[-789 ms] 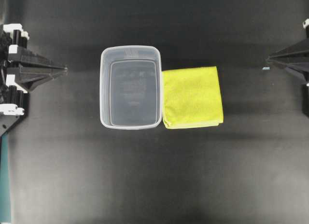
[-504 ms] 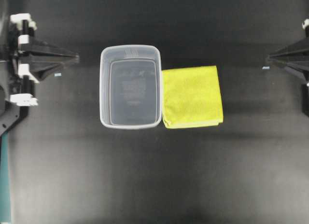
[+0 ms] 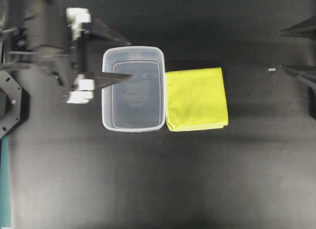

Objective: Place the yellow towel into the container with the left arm.
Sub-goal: 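Reach the left gripper over the container toward the yellow towel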

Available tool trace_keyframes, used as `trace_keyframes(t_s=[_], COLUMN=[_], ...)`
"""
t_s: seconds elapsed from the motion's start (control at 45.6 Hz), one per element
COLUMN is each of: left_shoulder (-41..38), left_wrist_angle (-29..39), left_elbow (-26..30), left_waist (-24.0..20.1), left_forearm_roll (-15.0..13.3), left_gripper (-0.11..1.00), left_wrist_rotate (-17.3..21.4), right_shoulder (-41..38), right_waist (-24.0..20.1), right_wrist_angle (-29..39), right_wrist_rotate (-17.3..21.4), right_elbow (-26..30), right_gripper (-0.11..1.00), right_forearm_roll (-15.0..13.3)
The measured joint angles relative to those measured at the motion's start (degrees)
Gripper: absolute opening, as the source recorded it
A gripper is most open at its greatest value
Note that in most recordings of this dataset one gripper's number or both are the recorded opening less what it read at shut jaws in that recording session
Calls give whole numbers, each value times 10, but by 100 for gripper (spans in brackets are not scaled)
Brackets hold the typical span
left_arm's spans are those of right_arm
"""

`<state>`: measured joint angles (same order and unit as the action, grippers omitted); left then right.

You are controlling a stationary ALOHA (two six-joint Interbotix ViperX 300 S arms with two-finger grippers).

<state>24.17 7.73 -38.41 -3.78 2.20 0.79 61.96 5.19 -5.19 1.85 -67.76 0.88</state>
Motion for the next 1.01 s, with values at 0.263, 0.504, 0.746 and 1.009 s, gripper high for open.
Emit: trace_keyframes(t_s=[0.263,0.504,0.746,1.009], left_shoulder=[-168,-336,-458,-533], left_wrist_angle=[173,297,315,315], left_elbow=[171,333,417,434], left_waist=[-1,-3,-1,2], left_forearm_roll=[0,1,1,0], left_gripper=[88,89,89,89], left_wrist_rotate=[6,46,46,45], right_shoulder=[58,87,92,93], right_waist=[15,15,15,15], right_wrist_angle=[44,69,71,72], right_wrist_rotate=[0,1,4,25], right_elbow=[1,1,1,0], right_gripper=[78,78,77,77], right_forearm_roll=[-1,0,-1,0])
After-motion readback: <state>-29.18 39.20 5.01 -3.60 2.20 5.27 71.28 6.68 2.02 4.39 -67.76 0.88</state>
